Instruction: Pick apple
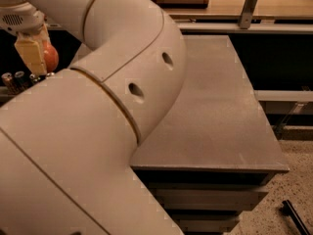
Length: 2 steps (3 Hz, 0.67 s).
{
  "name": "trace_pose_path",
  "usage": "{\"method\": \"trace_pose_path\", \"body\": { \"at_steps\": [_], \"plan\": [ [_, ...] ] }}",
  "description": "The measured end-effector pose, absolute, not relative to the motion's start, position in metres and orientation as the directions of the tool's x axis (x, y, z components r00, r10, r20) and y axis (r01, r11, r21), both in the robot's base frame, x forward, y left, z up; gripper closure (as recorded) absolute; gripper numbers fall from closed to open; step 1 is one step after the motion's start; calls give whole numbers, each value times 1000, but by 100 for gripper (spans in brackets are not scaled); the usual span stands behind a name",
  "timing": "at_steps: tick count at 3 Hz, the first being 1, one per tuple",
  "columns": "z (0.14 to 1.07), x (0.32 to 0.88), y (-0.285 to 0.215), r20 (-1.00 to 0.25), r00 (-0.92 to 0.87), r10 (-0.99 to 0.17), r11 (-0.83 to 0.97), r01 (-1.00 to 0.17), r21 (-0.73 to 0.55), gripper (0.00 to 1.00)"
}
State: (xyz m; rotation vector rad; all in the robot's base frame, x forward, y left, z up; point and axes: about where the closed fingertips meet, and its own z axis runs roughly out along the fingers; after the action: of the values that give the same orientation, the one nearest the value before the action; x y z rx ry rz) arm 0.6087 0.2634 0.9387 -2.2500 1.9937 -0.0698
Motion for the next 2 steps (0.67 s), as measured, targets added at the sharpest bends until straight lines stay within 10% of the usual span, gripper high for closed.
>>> {"method": "trace_pose_path", "body": {
  "at_steps": [2],
  "plan": [
    [1002,622,275,-88,108,-990,-80,-957,-277,100]
  ]
}}
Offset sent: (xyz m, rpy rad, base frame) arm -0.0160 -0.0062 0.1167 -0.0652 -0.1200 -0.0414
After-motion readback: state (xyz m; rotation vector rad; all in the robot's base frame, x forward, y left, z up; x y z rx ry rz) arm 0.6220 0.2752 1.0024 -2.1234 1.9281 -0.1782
